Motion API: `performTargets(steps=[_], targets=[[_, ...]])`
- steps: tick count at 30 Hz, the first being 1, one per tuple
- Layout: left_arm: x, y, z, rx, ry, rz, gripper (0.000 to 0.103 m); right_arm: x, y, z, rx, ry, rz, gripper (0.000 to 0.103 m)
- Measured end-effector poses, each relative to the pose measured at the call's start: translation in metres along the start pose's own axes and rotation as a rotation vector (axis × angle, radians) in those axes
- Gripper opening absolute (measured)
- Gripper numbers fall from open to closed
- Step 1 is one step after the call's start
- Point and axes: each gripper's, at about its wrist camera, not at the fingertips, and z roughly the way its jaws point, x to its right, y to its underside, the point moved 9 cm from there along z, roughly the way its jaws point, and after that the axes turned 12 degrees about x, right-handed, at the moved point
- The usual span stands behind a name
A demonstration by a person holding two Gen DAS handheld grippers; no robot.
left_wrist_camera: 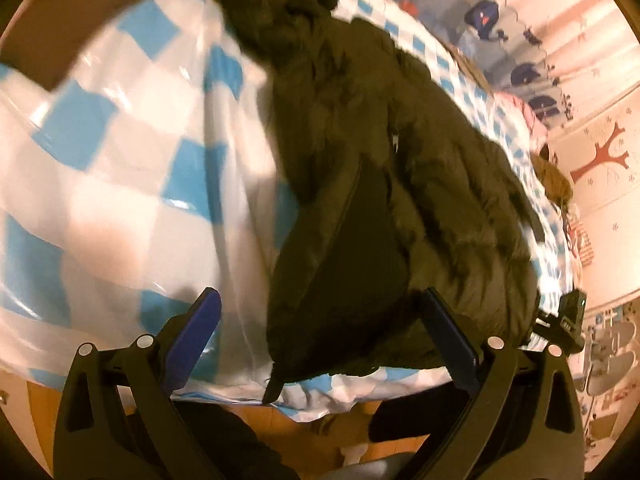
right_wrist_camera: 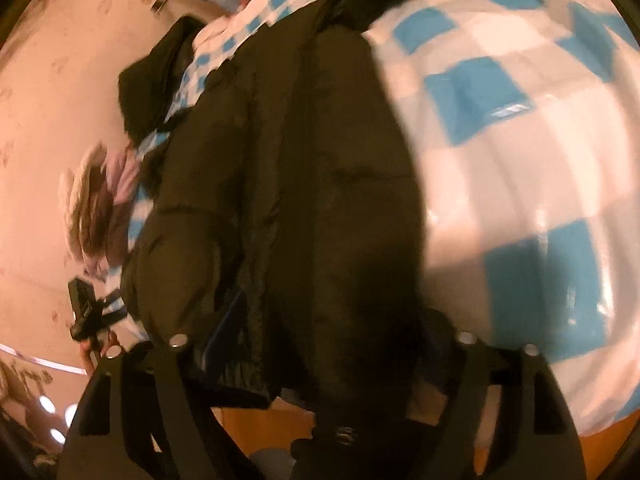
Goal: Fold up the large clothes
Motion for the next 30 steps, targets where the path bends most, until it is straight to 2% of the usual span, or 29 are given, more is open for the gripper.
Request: performTargets(steps=[1, 3, 4, 5, 6, 7, 8, 10, 13, 16, 19, 20, 22, 24, 25, 26, 27, 28, 29, 30], targets=[[0.003, 0.007, 0.008, -0.018, 0.013, -0.004, 0.095, -0.007, 0.001, 0.003, -0.011, -0.025, -0.010, 0.077], [0.015, 0.017, 0.017, -0.041, 0.030, 0.011, 0.095, -0.007, 0.003, 0.004, -0.019, -0.001, -0.036, 0.062], [0.021, 0.021, 0.019, -0.032, 0.013, 0.043, 0.088, -0.006, 0.002, 0.004, -0.017, 0.013, -0.037, 0.035], [0.027, 0.025, 0.020, -0.036, -0.003, 0.081, 0.056, -0.005, 0.001, 0.005, -0.012, 0.018, -0.027, 0.026], [0.030, 0.028, 0.022, -0.058, -0.021, 0.105, 0.042, -0.003, -0.001, 0.003, 0.000, 0.005, -0.011, 0.023], [0.034, 0.027, 0.022, -0.070, -0.033, 0.103, 0.024, -0.004, -0.003, 0.000, 0.012, -0.021, 0.007, 0.012], [0.039, 0.025, 0.020, -0.072, -0.020, 0.099, 0.016, -0.007, -0.008, -0.007, 0.036, -0.065, 0.035, 0.012], [0.049, 0.017, 0.007, -0.060, -0.002, 0.094, 0.008, -0.017, -0.017, -0.020, 0.081, -0.087, 0.024, 0.011], [0.073, 0.001, -0.028, -0.032, 0.102, 0.064, 0.006, -0.040, -0.039, -0.051, 0.153, -0.167, 0.024, 0.010], [0.086, -0.008, -0.065, -0.005, 0.166, 0.062, 0.006, -0.055, -0.058, -0.085, 0.193, -0.215, 0.012, 0.009], [0.080, -0.003, -0.086, -0.017, 0.185, 0.042, 0.006, -0.060, -0.062, -0.107, 0.194, -0.213, -0.014, 0.009], [0.073, 0.002, -0.087, -0.040, 0.177, 0.043, 0.006, -0.058, -0.058, -0.110, 0.178, -0.186, -0.038, 0.009], [0.050, 0.026, -0.078, -0.146, 0.121, 0.072, 0.009, -0.051, -0.043, -0.103, 0.106, -0.129, -0.074, 0.009], [0.015, 0.044, -0.068, -0.228, 0.037, 0.076, 0.021, -0.031, -0.015, -0.078, -0.040, -0.046, -0.087, 0.014], [-0.009, 0.050, -0.060, -0.254, -0.043, 0.074, 0.039, -0.015, -0.003, -0.069, -0.092, 0.016, -0.095, 0.026], [-0.027, 0.050, -0.060, -0.240, -0.119, 0.072, 0.048, 0.008, 0.008, -0.061, -0.134, 0.110, -0.097, 0.034], [-0.049, 0.044, -0.064, -0.204, -0.228, 0.079, 0.048, 0.021, 0.011, -0.060, -0.140, 0.161, -0.090, 0.035], [-0.058, 0.037, -0.068, -0.176, -0.274, 0.081, 0.048, 0.030, 0.008, -0.061, -0.116, 0.180, -0.065, 0.036], [-0.062, 0.027, -0.073, -0.136, -0.294, 0.073, 0.048, 0.034, -0.004, -0.066, -0.057, 0.176, -0.029, 0.038], [-0.059, 0.009, -0.079, -0.064, -0.286, 0.061, 0.048, 0.029, -0.019, -0.070, 0.000, 0.148, -0.010, 0.041]])
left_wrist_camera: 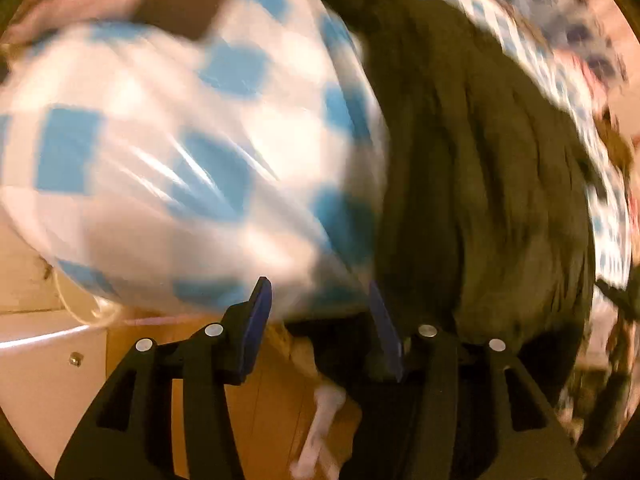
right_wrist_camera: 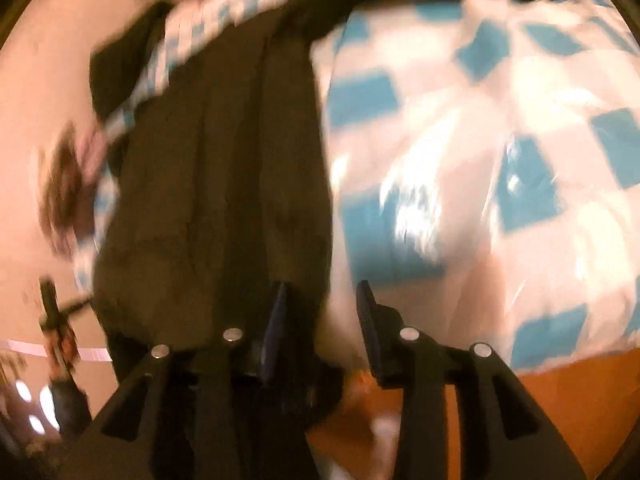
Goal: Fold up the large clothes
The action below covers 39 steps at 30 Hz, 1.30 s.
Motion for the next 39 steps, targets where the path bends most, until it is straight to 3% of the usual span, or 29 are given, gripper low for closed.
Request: performTargets(steps=[2, 4, 5, 7, 9, 10, 11, 13, 15, 17, 20, 24, 25, 27, 29, 30, 32, 36, 39], targets=[[0.022, -0.031, -0.012, 0.116, 0.092, -0.002, 0.061, -0.021, -0.031, -0.007, 0.105, -0.098, 0.018, 0.063], [0.056, -0.054, -0.016, 0.198, 0.184, 0.018, 0.072, -0.049, -0.055, 0.000, 0.153, -0.208, 0.024, 0.067], [0.076, -0.061, -0.013, 0.214, 0.227, 0.034, 0.076, -0.065, -0.061, 0.015, 0.134, -0.272, 0.028, 0.069], [0.116, -0.059, 0.014, 0.167, 0.295, 0.091, 0.077, -0.072, -0.054, 0.054, 0.042, -0.257, 0.019, 0.071], [0.128, -0.040, 0.063, 0.037, 0.249, 0.134, 0.077, -0.056, -0.033, 0.105, -0.109, -0.137, -0.010, 0.071], [0.126, -0.022, 0.098, -0.074, 0.187, 0.164, 0.077, -0.052, -0.033, 0.111, -0.123, -0.148, 0.011, 0.071], [0.122, -0.013, 0.115, -0.106, 0.147, 0.192, 0.077, -0.052, -0.041, 0.106, -0.107, -0.167, 0.037, 0.071], [0.126, -0.018, 0.109, -0.090, 0.159, 0.220, 0.077, -0.053, -0.076, 0.078, 0.015, -0.236, 0.041, 0.071], [0.133, -0.052, 0.084, 0.017, 0.230, 0.197, 0.077, -0.036, -0.114, 0.060, 0.112, -0.209, 0.044, 0.072], [0.130, -0.091, 0.068, 0.116, 0.223, 0.170, 0.077, 0.002, -0.160, 0.050, 0.195, -0.183, 0.169, 0.081], [0.121, -0.158, 0.062, 0.234, 0.181, 0.096, 0.080, 0.070, -0.213, 0.059, 0.269, -0.193, 0.401, 0.081], [0.120, -0.228, 0.108, 0.298, 0.160, 0.029, 0.080, 0.132, -0.258, 0.087, 0.350, -0.147, 0.553, 0.081], [0.113, -0.238, 0.124, 0.302, 0.133, 0.031, 0.081, 0.143, -0.270, 0.087, 0.405, -0.145, 0.572, 0.081], [0.102, -0.246, 0.165, 0.268, 0.031, 0.043, 0.081, 0.162, -0.284, 0.080, 0.491, -0.131, 0.626, 0.080], [0.079, -0.243, 0.210, 0.169, -0.108, 0.053, 0.080, 0.188, -0.290, 0.060, 0.562, -0.115, 0.687, 0.075], [0.068, -0.239, 0.228, 0.116, -0.120, 0.020, 0.080, 0.203, -0.294, 0.044, 0.607, -0.090, 0.704, 0.075], [0.068, -0.242, 0.220, 0.138, -0.115, -0.010, 0.080, 0.214, -0.299, 0.026, 0.630, -0.047, 0.666, 0.075], [0.096, -0.249, 0.172, 0.284, -0.155, 0.072, 0.080, 0.261, -0.299, -0.026, 0.670, -0.011, 0.659, 0.078], [0.143, -0.253, 0.144, 0.349, -0.049, 0.087, 0.081, 0.291, -0.297, -0.043, 0.674, -0.024, 0.725, 0.081]])
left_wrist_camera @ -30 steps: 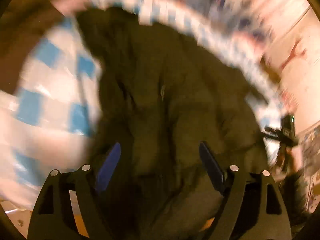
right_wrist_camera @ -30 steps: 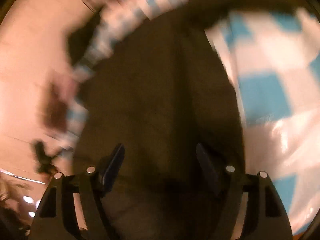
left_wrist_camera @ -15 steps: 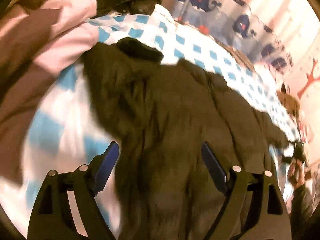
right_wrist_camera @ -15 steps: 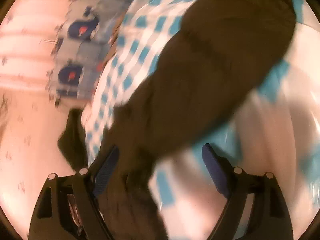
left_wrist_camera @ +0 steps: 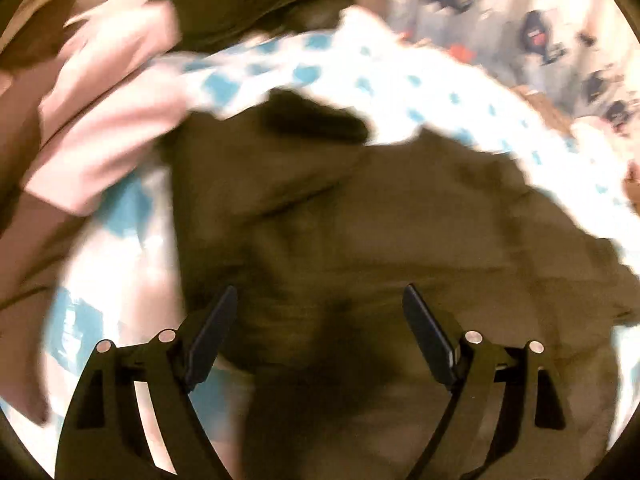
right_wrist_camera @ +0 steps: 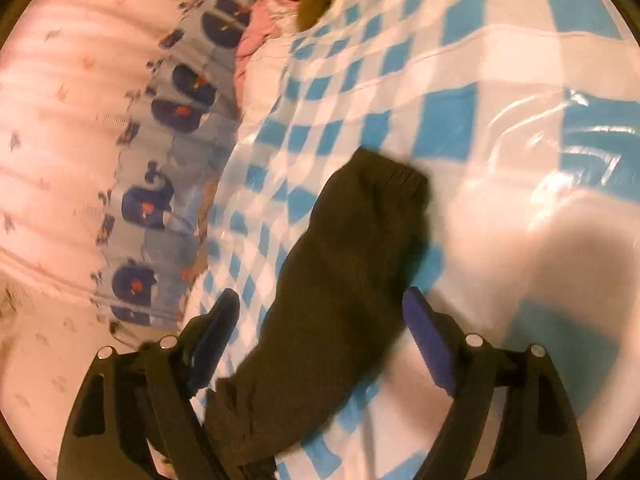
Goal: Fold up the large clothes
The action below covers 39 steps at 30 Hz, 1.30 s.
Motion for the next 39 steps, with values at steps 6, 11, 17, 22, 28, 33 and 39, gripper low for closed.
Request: performTargets(steps=[6, 11, 17, 22, 28, 33, 39], targets=[[0.126, 0.003, -0.032, 0.034, 0.277, -0.082, 0.088, 0.014, -0.008, 0.022, -0.036, 0.023, 0.027, 0.081], [0.196, 0.048, -0.009, -0.043, 0.348, -0.155, 0.089, 0.003, -0.011, 0.042, 0.003, -0.055, 0.041, 0.082], [0.190, 0.088, 0.018, -0.031, 0.357, -0.306, 0.089, 0.004, -0.009, 0.066, -0.016, 0.052, -0.120, 0.036], [0.191, 0.088, 0.018, -0.014, 0.392, -0.320, 0.089, -0.013, -0.022, 0.056, 0.049, 0.037, -0.137, 0.006], [0.182, 0.083, 0.013, -0.026, 0.435, -0.397, 0.089, -0.101, -0.038, 0.021, 0.178, -0.067, -0.227, 0.006], [0.164, 0.072, 0.006, -0.010, 0.445, -0.472, 0.089, -0.201, -0.026, -0.003, 0.238, -0.198, -0.312, 0.006], [0.131, 0.049, -0.011, 0.063, 0.389, -0.504, 0.090, -0.321, 0.036, -0.017, 0.217, -0.346, -0.446, 0.006]])
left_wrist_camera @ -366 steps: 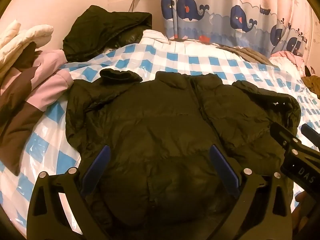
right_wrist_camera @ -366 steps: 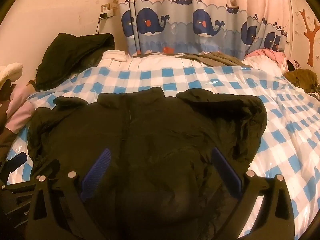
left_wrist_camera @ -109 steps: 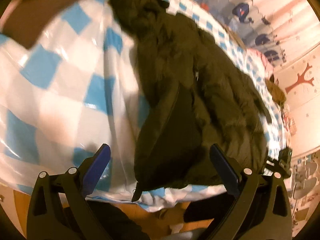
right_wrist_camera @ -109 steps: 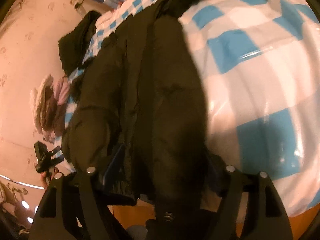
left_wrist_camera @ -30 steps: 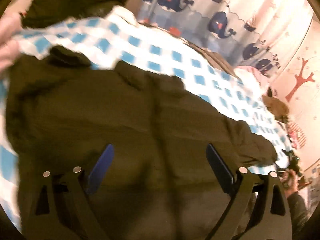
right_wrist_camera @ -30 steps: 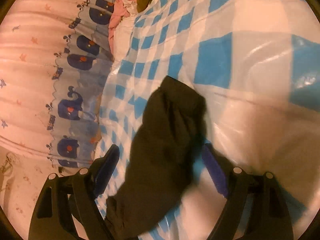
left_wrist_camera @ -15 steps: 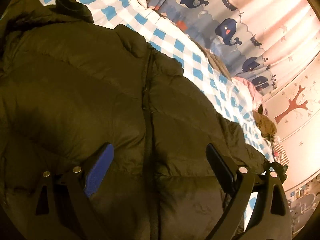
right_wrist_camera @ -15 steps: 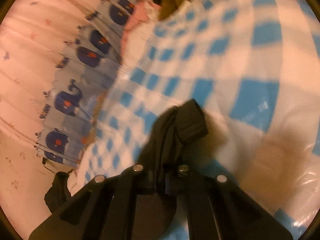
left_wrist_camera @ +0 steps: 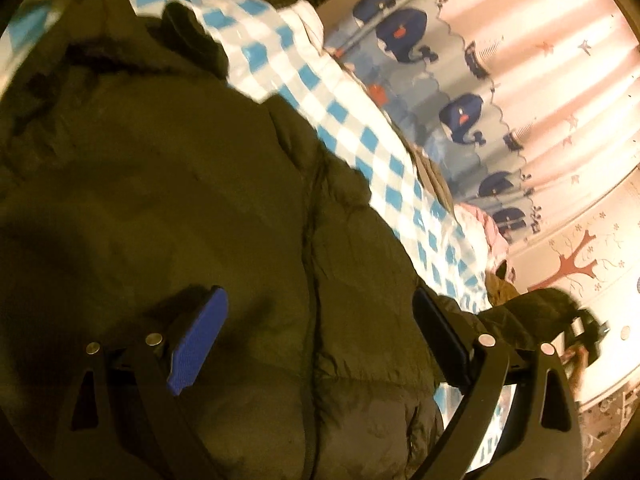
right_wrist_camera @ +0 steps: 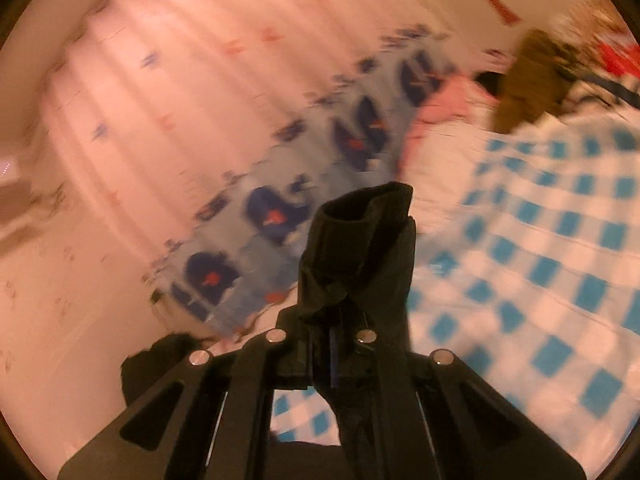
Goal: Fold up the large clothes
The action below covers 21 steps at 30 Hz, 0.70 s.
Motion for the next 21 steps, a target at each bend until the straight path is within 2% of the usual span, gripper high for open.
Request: performTargets(steps=[4, 6, 11, 15, 21], targets=[[-0.005, -0.024, -0.016, 0.069, -0.057, 0.054, 0.090, -0.082, 0.029, 0.015, -0.047, -0.104, -0.063, 0.006], [-0.009, -0.037, -0.025, 0.106, -0.096, 0.088, 0.090, -0.126, 0.052, 0.023, -0.076, -0.163, -0.096, 0.006], [-0.014, -0.059, -0.040, 0.163, -0.181, 0.179, 0.090, -0.204, 0.115, 0.037, -0.160, -0.274, -0.119, 0.006], [-0.013, -0.075, -0.054, 0.224, -0.238, 0.265, 0.090, -0.251, 0.170, 0.045, -0.232, -0.343, -0.125, 0.006], [-0.015, -0.091, -0.067, 0.276, -0.304, 0.327, 0.090, -0.296, 0.258, 0.055, -0.337, -0.405, -0.143, 0.006]])
